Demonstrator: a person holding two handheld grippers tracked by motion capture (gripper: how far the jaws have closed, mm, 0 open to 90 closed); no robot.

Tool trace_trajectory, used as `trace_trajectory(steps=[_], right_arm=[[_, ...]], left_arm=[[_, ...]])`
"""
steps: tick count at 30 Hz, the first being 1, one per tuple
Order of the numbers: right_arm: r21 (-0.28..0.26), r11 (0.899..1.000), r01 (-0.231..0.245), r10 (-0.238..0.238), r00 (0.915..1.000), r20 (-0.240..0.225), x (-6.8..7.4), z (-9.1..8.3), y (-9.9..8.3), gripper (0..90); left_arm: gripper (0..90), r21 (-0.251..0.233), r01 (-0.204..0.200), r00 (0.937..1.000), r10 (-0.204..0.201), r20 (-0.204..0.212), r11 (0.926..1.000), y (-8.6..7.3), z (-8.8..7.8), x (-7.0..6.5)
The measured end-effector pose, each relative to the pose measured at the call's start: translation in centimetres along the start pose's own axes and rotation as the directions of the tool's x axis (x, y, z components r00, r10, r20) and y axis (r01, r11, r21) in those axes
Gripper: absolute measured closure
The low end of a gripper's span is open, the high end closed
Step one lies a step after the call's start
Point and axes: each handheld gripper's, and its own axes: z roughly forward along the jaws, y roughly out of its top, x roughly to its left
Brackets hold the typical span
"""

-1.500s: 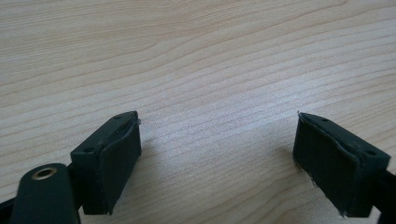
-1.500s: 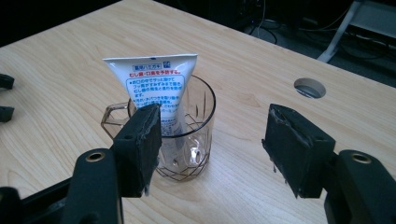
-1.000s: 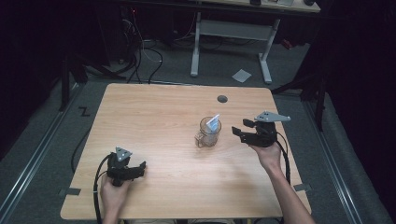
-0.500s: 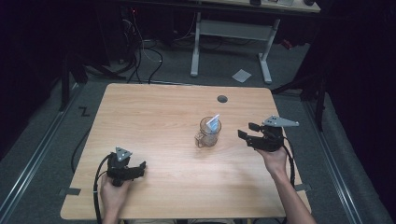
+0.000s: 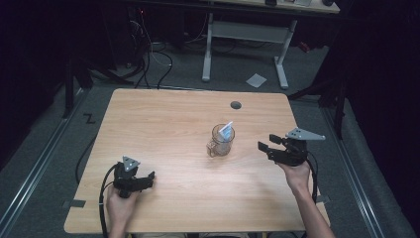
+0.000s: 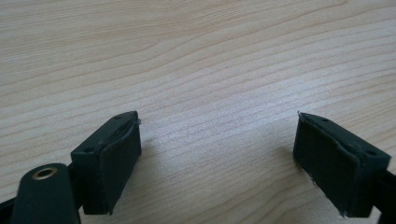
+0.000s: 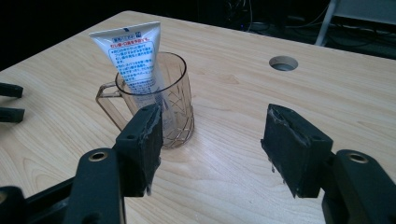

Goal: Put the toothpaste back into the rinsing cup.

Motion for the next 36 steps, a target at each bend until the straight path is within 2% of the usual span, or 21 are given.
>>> trace_trajectory(steps=[14,21,27,36], right_arm=[[-0.013,0.999,-0.040,0.040,0.9991,0.015,-0.8,-1.0,-1.9,37.7],[-0.027,0.996,-0.087,0.087,0.9962,0.009,-1.3,-1.6,-3.2,37.7],[-0.024,0.993,-0.119,0.119,0.9929,-0.001,-1.4,-1.3,-4.3,37.3],[0.021,0.993,-0.119,0.119,0.9928,0.011,-1.0,0.3,-5.6,37.0]], left_arm=[[15.4,0.000,0.000,1.0000,0.000,0.000,1.0000,0.0,0.0,0.0],[15.4,-0.001,0.001,1.0000,-0.001,-0.002,1.0000,0.0,0.0,0.0],[15.4,-0.001,0.001,1.0000,-0.001,-0.002,1.0000,0.0,0.0,0.0],[15.4,-0.001,0.001,1.0000,-0.001,-0.002,1.0000,0.0,0.0,0.0]])
